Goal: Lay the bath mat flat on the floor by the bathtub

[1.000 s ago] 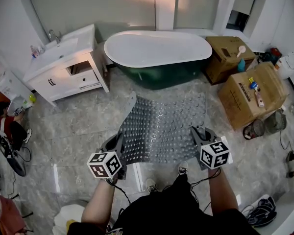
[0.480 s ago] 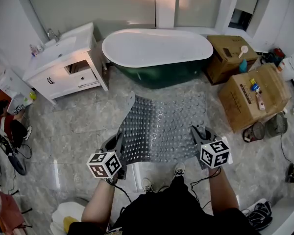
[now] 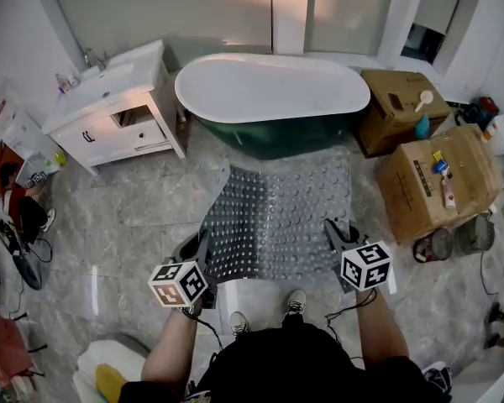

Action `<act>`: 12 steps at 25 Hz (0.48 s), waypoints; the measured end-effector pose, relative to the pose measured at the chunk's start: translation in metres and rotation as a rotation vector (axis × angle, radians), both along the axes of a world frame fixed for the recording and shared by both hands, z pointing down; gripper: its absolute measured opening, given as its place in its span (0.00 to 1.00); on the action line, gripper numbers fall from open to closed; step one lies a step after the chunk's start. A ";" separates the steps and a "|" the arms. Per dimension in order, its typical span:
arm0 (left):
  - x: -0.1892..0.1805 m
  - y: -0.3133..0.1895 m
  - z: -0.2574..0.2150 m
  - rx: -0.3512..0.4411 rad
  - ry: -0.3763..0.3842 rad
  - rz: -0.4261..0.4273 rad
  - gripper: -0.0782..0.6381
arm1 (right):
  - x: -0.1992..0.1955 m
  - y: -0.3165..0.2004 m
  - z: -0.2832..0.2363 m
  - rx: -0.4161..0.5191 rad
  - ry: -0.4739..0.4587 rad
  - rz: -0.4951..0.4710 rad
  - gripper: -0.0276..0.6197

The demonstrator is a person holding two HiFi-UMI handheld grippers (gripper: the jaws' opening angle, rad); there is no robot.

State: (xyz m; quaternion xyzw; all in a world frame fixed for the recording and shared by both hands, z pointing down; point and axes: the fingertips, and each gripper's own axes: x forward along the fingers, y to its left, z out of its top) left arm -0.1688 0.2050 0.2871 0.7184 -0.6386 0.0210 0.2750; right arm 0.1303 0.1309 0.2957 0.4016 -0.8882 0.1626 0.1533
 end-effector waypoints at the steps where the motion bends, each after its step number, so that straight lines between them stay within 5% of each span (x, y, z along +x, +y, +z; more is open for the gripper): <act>1: 0.006 -0.004 -0.001 0.001 0.000 -0.007 0.15 | 0.005 -0.006 0.000 0.001 -0.001 -0.008 0.09; 12: 0.056 -0.031 -0.011 0.017 -0.006 -0.085 0.15 | 0.048 -0.051 -0.009 0.019 -0.021 -0.081 0.09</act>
